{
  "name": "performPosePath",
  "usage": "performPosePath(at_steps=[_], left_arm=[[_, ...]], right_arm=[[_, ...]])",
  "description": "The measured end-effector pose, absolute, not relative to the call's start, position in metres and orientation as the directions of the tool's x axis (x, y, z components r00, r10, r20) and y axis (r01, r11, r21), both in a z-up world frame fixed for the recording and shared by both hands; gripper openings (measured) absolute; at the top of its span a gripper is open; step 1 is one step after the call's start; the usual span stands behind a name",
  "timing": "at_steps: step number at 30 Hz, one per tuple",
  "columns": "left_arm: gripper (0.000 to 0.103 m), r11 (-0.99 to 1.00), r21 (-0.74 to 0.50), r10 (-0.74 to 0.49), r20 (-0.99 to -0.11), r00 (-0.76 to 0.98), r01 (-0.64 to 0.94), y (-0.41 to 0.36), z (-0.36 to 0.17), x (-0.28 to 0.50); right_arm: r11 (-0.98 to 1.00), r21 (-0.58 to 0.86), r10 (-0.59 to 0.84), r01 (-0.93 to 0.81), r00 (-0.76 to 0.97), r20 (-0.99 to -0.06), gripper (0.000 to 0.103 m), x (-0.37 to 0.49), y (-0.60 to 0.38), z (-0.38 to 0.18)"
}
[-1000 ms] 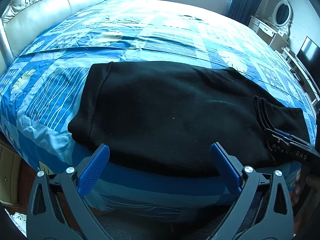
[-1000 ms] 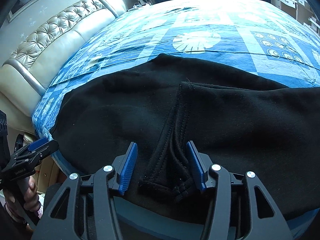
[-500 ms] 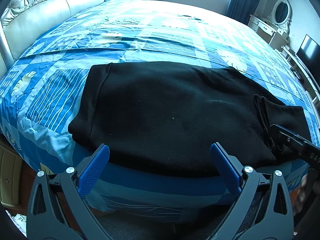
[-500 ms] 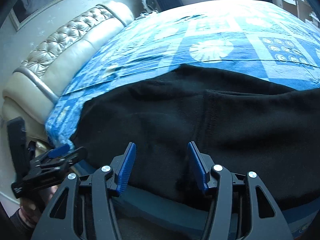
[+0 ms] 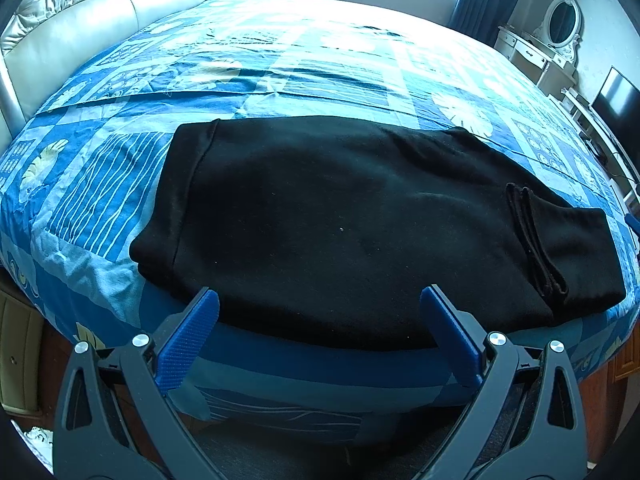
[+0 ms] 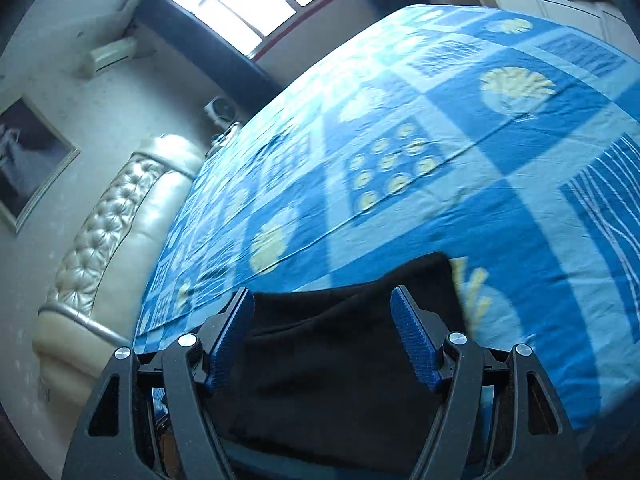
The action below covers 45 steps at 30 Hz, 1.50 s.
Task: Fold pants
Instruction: 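Grasp the end of the folded black pants with the right gripper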
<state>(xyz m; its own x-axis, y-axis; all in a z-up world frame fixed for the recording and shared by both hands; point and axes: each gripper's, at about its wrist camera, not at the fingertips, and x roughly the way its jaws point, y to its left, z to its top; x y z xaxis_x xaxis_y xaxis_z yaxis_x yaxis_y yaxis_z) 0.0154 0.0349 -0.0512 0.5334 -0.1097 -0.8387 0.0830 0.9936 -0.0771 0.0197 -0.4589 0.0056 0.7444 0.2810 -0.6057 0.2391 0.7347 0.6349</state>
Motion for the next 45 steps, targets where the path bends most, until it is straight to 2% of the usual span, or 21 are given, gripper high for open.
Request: performPosePath(at_steps=[3, 5, 8, 11, 13, 14, 15, 17, 22, 24, 31, 35, 40, 42, 45], left_arm=[[0.101, 0.993, -0.072, -0.110, -0.840, 0.531, 0.092, 0.031, -0.052, 0.014], [0.101, 0.993, -0.073, -0.113, -0.842, 0.527, 0.097, 0.030, -0.054, 0.014], [0.101, 0.992, -0.075, -0.118, -0.847, 0.519, 0.104, 0.028, -0.056, 0.014], [0.101, 0.992, -0.075, -0.119, -0.851, 0.511, 0.106, 0.027, -0.058, 0.013], [0.101, 0.991, -0.078, -0.121, -0.855, 0.504, 0.106, 0.027, -0.060, 0.014], [0.101, 0.991, -0.079, -0.122, -0.857, 0.501, 0.106, 0.027, -0.061, 0.014], [0.101, 0.991, -0.079, -0.121, -0.859, 0.498, 0.106, 0.027, -0.062, 0.015], [0.101, 0.991, -0.078, -0.120, -0.862, 0.492, 0.104, 0.027, -0.065, 0.015], [0.101, 0.992, -0.078, -0.119, -0.868, 0.483, 0.104, 0.027, -0.068, 0.016], [0.101, 0.991, -0.075, -0.118, -0.867, 0.484, 0.107, 0.027, -0.068, 0.015], [0.101, 0.991, -0.072, -0.118, -0.861, 0.495, 0.113, 0.026, -0.064, 0.013], [0.101, 0.991, -0.069, -0.118, -0.862, 0.492, 0.118, 0.023, -0.064, 0.012], [0.101, 0.991, -0.064, -0.116, -0.859, 0.499, 0.122, 0.022, -0.062, 0.009], [0.101, 0.991, -0.064, -0.116, -0.858, 0.501, 0.120, 0.021, -0.062, 0.009], [0.101, 0.991, -0.059, -0.112, -0.859, 0.499, 0.120, 0.021, -0.063, 0.009]], right_arm=[[0.720, 0.620, 0.246, 0.311, 0.721, -0.648, 0.070, 0.022, -0.494, -0.025], [0.679, 0.654, 0.282, 0.334, 0.704, -0.651, 0.070, 0.024, -0.508, -0.048], [0.591, 0.734, 0.372, 0.336, 0.693, -0.617, 0.070, 0.030, -0.518, -0.077], [0.534, 0.784, 0.400, 0.317, 0.722, -0.565, 0.070, 0.031, -0.520, -0.091], [0.518, 0.798, 0.414, 0.308, 0.726, -0.549, 0.059, 0.033, -0.519, -0.094], [0.513, 0.796, 0.425, 0.321, 0.711, -0.561, 0.037, 0.036, -0.517, -0.099], [0.507, 0.795, 0.438, 0.335, 0.694, -0.572, 0.027, 0.039, -0.515, -0.105], [0.518, 0.785, 0.424, 0.340, 0.695, -0.581, 0.025, 0.042, -0.511, -0.109], [0.504, 0.790, 0.425, 0.350, 0.696, -0.579, 0.024, 0.042, -0.509, -0.109], [0.461, 0.819, 0.454, 0.341, 0.703, -0.548, 0.028, 0.035, -0.513, -0.110], [0.313, 0.903, 0.509, 0.295, 0.750, -0.422, 0.032, -0.016, -0.510, -0.120], [0.260, 0.922, 0.525, 0.286, 0.760, -0.383, 0.035, -0.042, -0.502, -0.124], [0.238, 0.921, 0.528, 0.308, 0.755, -0.388, 0.036, -0.061, -0.492, -0.126], [0.272, 0.903, 0.508, 0.334, 0.747, -0.429, 0.027, -0.055, -0.486, -0.127], [0.347, 0.863, 0.462, 0.368, 0.734, -0.499, 0.021, -0.053, -0.479, -0.126]])
